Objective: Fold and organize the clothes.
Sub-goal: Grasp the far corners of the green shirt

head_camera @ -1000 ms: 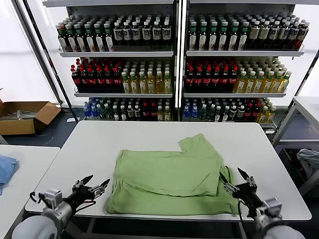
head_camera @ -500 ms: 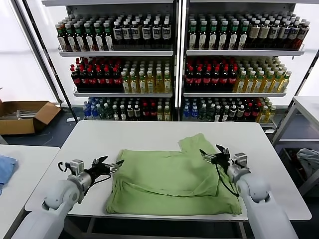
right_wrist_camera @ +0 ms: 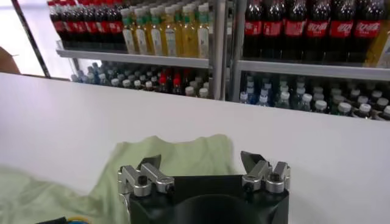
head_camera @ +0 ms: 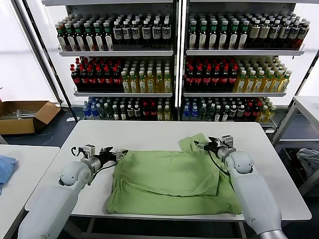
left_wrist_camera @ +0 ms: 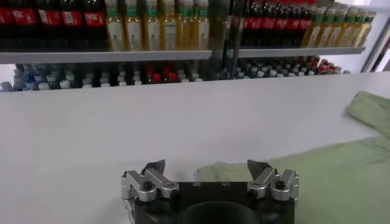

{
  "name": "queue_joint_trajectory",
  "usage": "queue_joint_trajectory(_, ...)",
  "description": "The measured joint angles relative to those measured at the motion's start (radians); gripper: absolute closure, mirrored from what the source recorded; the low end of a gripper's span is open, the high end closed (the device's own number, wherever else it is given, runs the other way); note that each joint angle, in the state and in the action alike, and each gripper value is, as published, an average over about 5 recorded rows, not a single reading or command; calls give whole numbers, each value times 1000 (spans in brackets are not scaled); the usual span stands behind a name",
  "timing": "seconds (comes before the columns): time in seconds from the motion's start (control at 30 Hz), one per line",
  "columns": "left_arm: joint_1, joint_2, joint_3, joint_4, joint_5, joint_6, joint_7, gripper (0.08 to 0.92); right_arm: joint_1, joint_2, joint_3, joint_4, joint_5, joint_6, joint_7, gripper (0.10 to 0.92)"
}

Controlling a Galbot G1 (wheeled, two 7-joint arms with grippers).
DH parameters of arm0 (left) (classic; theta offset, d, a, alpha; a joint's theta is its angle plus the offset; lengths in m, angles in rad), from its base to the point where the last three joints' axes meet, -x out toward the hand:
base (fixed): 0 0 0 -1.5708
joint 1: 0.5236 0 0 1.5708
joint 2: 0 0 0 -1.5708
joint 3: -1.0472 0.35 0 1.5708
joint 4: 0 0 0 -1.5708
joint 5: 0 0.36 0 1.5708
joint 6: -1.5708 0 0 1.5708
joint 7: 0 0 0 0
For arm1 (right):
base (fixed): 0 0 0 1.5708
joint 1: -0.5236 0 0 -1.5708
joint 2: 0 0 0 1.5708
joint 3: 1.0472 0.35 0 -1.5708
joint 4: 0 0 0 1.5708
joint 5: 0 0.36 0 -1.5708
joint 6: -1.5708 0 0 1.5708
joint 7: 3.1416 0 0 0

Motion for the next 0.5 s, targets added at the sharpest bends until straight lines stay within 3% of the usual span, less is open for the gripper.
queue_joint_trajectory(0.13,-21,-14,21,28,9,4,1,177,37,12,-11,-59,-20,-5,-3,209)
queue_joint_trajectory(0.3,-31,-24,39,46,23,13,1,185,68,25,-25,-112,-40,-11,-5,320)
queue_joint_trajectory(0.5,-28,-21,53,44,47,19,12,328,79,29,-40,-135,-49,-14,-10,493)
